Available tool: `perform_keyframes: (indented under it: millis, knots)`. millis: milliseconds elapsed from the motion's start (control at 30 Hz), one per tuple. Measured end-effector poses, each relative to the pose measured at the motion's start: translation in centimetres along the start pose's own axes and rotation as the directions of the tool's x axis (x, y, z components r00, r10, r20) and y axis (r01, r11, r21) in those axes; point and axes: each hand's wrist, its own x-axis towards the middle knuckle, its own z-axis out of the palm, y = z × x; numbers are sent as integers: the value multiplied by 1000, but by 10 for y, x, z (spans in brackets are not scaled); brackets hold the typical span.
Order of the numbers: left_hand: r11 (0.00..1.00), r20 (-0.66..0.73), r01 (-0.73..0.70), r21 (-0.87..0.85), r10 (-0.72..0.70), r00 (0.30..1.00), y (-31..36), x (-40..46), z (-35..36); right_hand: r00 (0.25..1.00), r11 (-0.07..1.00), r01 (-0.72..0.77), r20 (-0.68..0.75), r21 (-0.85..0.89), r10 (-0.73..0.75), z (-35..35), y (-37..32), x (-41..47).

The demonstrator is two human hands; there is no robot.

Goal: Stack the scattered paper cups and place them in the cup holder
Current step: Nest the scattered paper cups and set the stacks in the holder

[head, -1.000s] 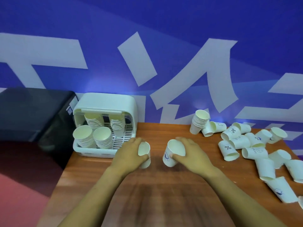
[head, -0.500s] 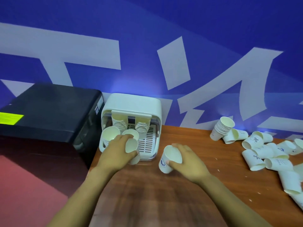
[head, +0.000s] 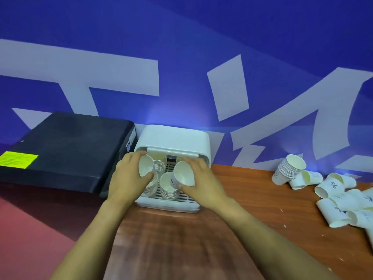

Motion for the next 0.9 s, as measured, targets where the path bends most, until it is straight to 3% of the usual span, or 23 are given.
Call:
perform_keyframes:
  millis: [300,533,633,800,900]
  knots:
    - [998,100,22,56,-28,995,-19,10,27,998,999,0,60,-54,3,34,-4,18]
    - [981,317,95,171,-146,937,-38,11,57,937,980,-91,317,-178,145,47,13,21]
    - [980,344,102,172,-157,926,-44,10,61,907,970,-109,378,-216,186,49,22,21]
    - [983,307,91,158,-137,942,-32,1,50,922,980,-118,350,-163,169,38,23,13]
    - [994,265,-26,105,-3,964,-14,-18,42,951,989,-141,269,-52,150,20,27,-9]
